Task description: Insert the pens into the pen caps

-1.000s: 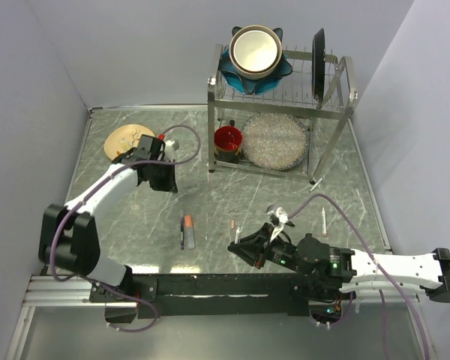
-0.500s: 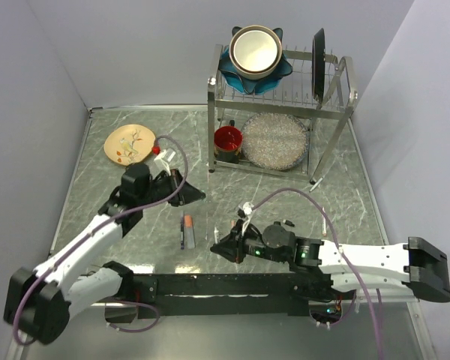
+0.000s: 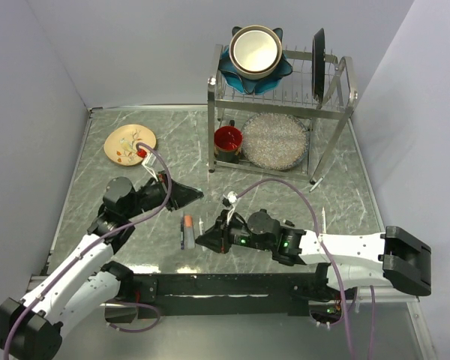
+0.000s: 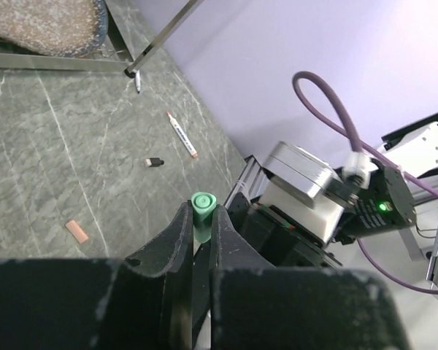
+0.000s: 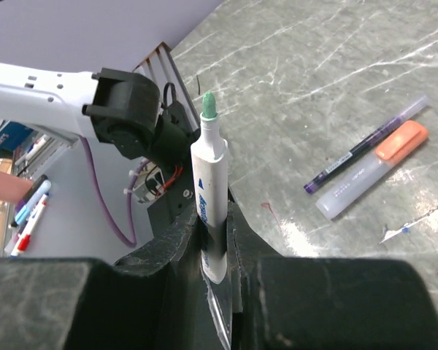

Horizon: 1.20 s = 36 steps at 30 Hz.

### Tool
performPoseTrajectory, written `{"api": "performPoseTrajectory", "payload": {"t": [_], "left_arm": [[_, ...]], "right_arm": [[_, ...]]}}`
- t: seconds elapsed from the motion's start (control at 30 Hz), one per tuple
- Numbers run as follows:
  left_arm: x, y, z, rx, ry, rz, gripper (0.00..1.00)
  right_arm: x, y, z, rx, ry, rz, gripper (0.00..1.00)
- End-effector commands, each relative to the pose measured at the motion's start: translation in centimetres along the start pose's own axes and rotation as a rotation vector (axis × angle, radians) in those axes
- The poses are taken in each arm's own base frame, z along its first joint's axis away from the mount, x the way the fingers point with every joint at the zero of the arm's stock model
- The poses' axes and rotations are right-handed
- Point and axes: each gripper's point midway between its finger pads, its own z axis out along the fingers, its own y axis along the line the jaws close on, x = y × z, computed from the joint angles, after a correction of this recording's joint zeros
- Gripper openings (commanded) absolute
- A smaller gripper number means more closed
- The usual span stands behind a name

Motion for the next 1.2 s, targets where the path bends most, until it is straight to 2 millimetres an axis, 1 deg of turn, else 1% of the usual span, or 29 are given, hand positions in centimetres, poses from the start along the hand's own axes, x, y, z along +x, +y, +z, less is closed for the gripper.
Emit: {"api": "performPoseTrajectory", "payload": {"t": [0.0,0.23,0.43,0.8,1.03,1.17], "left_arm": [[0.1,-1.7,-0.6,0.061,0.009,0.042,0.01],[0.7,-2.2,-1.2,0.071,0.034,0.063,0.01],[0.8,-2.3,-1.4,0.066,0.041,0.081,0.01],[1.6,-1.8,-1.8,0.044,0.07,0.09,0.01],[2.7,-1.1,-2.1,0.019,0.104,0.096,0.01],[3.0,-0.6,-2.4,-0.009,0.111,0.114,0.01]], "right_arm": [[-2.9,1.4,0.4,-0.054,-0.072,0.019,0.0],[-3.2,1.1,0.2,-0.05,-0.075,0.022,0.0],[-3.4,0.8,0.6,-0.033,-0.063,0.021,0.0],[-3.8,0.6,1.1,-0.036,-0.059,0.024,0.0],[-3.9,0.4,1.4,-0.03,-0.058,0.034,0.0],[-4.3,0.4,1.3,-0.03,-0.069,0.035,0.0]]}}
